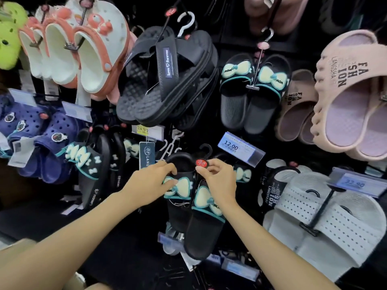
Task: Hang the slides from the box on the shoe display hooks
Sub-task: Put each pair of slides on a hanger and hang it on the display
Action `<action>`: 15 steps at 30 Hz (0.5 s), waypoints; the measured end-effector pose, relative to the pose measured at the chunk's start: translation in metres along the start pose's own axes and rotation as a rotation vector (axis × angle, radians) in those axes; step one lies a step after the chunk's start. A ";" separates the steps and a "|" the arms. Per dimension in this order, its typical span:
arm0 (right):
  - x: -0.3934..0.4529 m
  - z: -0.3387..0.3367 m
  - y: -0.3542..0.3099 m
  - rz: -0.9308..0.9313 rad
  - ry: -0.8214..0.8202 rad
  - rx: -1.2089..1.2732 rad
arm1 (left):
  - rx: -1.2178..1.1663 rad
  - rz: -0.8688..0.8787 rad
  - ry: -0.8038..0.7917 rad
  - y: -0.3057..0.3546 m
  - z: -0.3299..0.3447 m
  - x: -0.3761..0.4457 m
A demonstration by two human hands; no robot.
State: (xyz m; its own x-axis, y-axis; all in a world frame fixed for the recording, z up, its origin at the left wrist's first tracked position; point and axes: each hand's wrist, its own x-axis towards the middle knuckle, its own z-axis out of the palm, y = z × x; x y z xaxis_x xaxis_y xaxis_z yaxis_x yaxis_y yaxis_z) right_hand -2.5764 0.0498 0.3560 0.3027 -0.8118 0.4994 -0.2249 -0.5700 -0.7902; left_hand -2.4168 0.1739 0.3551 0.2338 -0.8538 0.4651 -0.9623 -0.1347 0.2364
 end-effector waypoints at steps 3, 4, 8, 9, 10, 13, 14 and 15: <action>0.003 -0.003 0.015 0.017 0.022 0.025 | -0.138 -0.045 -0.022 0.003 0.021 0.010; 0.004 -0.003 0.020 0.028 0.033 0.033 | -0.180 -0.059 -0.036 0.003 0.028 0.013; 0.012 0.001 0.042 0.068 0.072 0.071 | -0.316 -0.089 -0.101 -0.001 0.052 0.022; 0.014 0.002 0.047 0.071 0.087 0.087 | -0.351 -0.087 -0.104 -0.002 0.057 0.024; 0.017 0.002 0.052 0.079 0.106 0.110 | -0.388 -0.087 -0.106 -0.002 0.062 0.026; 0.029 0.001 0.061 0.111 0.168 0.181 | -0.484 -0.069 -0.105 -0.001 0.076 0.035; 0.033 0.001 0.063 0.113 0.183 0.201 | -0.500 -0.065 -0.114 -0.001 0.081 0.039; 0.037 0.001 0.067 0.109 0.194 0.217 | -0.506 -0.064 -0.123 0.000 0.086 0.042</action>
State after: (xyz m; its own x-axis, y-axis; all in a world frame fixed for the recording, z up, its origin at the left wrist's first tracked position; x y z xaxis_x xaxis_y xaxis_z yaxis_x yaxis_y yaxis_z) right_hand -2.5790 -0.0177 0.3213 0.1004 -0.8875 0.4498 -0.0374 -0.4551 -0.8896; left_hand -2.4188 0.0947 0.3011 0.2428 -0.9085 0.3401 -0.7517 0.0454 0.6580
